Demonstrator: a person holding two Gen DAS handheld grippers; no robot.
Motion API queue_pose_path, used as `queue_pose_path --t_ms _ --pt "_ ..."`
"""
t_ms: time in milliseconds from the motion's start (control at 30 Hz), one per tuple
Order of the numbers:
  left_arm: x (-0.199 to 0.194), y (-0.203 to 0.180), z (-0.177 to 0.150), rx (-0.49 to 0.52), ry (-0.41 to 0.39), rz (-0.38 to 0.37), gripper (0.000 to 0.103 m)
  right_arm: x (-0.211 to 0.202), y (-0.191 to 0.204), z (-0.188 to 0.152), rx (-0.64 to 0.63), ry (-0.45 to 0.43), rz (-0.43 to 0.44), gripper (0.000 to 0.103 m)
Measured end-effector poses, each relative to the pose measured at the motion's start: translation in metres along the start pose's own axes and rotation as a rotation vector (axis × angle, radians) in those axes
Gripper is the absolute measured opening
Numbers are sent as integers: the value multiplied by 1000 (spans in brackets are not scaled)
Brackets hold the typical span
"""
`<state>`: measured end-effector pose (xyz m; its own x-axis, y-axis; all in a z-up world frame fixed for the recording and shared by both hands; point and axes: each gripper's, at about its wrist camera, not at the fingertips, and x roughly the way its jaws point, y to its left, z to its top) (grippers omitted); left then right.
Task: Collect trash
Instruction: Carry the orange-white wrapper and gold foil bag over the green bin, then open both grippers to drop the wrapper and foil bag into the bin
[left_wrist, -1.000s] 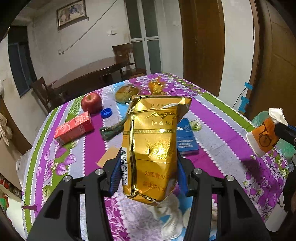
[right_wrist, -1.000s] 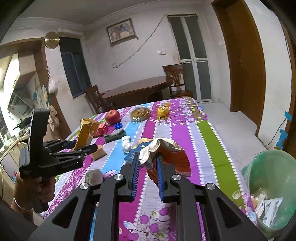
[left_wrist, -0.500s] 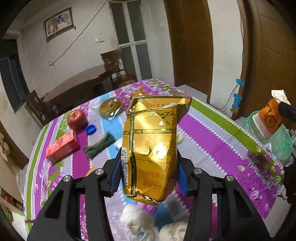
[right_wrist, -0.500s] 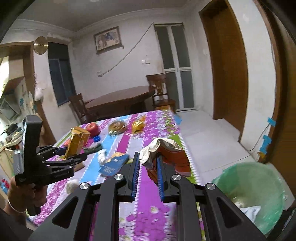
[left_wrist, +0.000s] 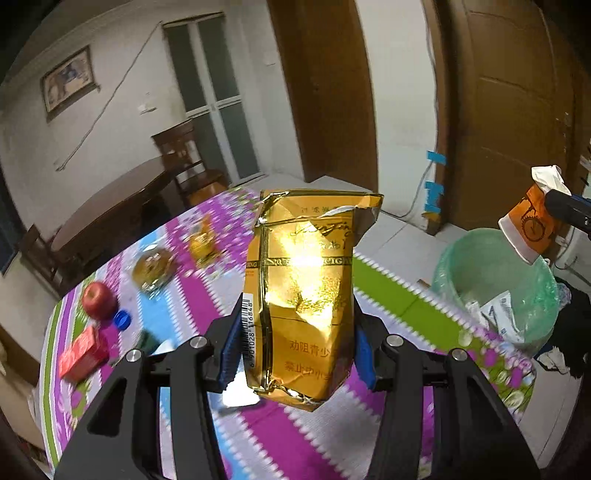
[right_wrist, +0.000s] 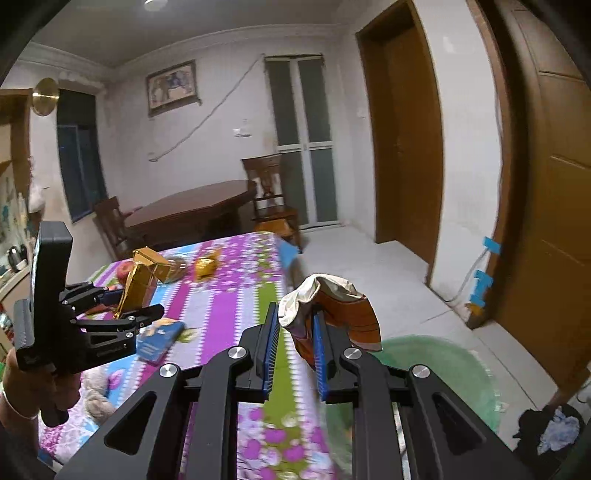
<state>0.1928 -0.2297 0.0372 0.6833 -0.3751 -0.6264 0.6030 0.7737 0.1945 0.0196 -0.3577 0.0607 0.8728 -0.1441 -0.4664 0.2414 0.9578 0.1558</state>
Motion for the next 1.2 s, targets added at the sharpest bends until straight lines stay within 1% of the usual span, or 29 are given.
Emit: queue_pose_path --t_ms 267,533,833,967,1200 --pt "20 -53 24 71 7 -78 48 -7 -66 -6 59 41 -98 19" --pt "44 -106 39 141 32 -152 48 -7 -116 -12 94 99 -178 19" --pt "69 -162 50 232 67 -251 48 2 -167 -20 166 201 -217 19" --pt "81 -182 53 275 93 -324 48 9 -183 -27 184 251 -236 19" --pt "96 -202 50 314 123 -371 48 22 -201 -37 237 319 -227 19"
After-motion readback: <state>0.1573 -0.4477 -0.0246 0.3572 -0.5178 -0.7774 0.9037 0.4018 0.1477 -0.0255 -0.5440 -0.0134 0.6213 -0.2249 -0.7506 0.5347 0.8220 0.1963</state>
